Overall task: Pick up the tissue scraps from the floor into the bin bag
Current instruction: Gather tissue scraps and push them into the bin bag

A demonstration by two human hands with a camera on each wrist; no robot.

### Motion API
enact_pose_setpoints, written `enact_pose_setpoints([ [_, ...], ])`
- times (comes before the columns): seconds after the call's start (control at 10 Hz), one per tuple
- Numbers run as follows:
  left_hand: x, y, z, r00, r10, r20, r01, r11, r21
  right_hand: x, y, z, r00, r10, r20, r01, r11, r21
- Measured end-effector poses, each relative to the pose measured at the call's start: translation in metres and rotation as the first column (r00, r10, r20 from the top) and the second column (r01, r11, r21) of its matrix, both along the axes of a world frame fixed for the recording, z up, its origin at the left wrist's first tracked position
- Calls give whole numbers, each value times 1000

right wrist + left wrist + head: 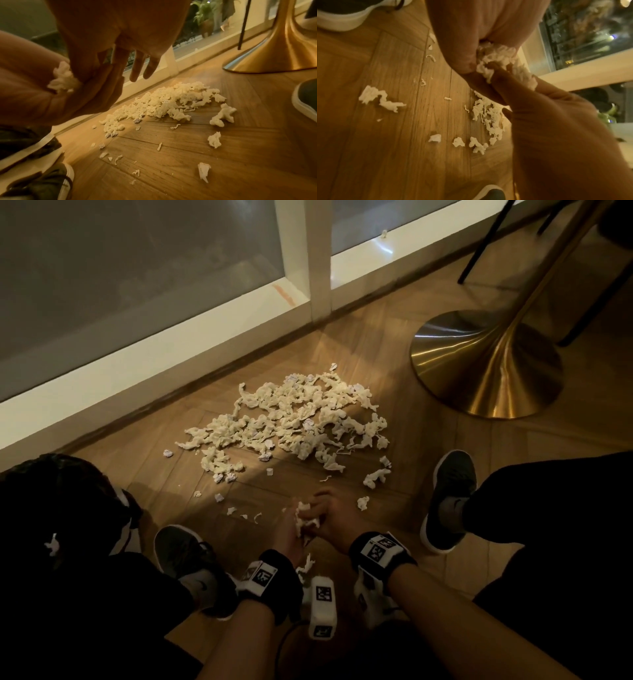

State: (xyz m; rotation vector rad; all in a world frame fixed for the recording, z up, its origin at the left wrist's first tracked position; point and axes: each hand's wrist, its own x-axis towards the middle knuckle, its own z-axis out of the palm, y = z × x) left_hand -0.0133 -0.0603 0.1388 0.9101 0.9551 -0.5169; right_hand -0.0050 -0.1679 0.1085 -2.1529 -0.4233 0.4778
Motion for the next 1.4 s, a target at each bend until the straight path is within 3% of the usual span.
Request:
enact_pose_setpoints([
  [0.1,-2,-2,-17,997,-55,45,48,990,136,4,-5,1,960,-136,-247,152,987,49],
  [0.2,-3,-6,-12,933,-358,-19,343,874,344,9,-6,3,938,-136,-318,167,983,73],
  [0.3,0,-8,-5,821,-569,-50,536,736,415,13,-11,6,897,-116,-427,127,992,-2],
  [0.4,-1,-10,0,757,-651,-54,610,675,415,15,-16,6,824,-30,-566,9,999,-40],
  [0.5,-7,-7,0,740,-672,-38,622,662,419,17,-18,11,792,86,-605,-178,980,-93],
  [0.6,-13,-5,-6,696,-718,-14,660,632,406,18,-20,11,773,114,-624,-220,971,-96],
  [0.7,-15,-4,-11,698,-715,-39,647,606,463,17,-18,8,845,111,-523,-219,964,-148],
  [0.8,-12,-6,-8,747,-665,-13,583,645,494,15,-15,7,943,75,-326,-135,977,-166],
  [0.9,-6,0,-7,843,-538,3,480,755,448,11,-10,11,986,70,-150,-88,990,-114],
  [1.0,-4,13,-9,924,-382,17,355,873,333,4,-4,13,995,103,4,-102,992,-74],
  [1.1,2,18,-20,980,-190,53,186,980,75,-4,3,8,989,107,99,-103,994,-47],
  [1.2,0,17,-13,972,-186,142,182,982,42,-6,7,5,985,118,123,-115,993,-27],
  [1.3,-5,17,-4,976,-208,68,201,975,92,-2,5,8,970,153,188,-144,988,-58],
  [1.4,-9,10,9,995,-98,-15,98,995,-11,-1,2,10,973,149,176,-135,987,-85],
])
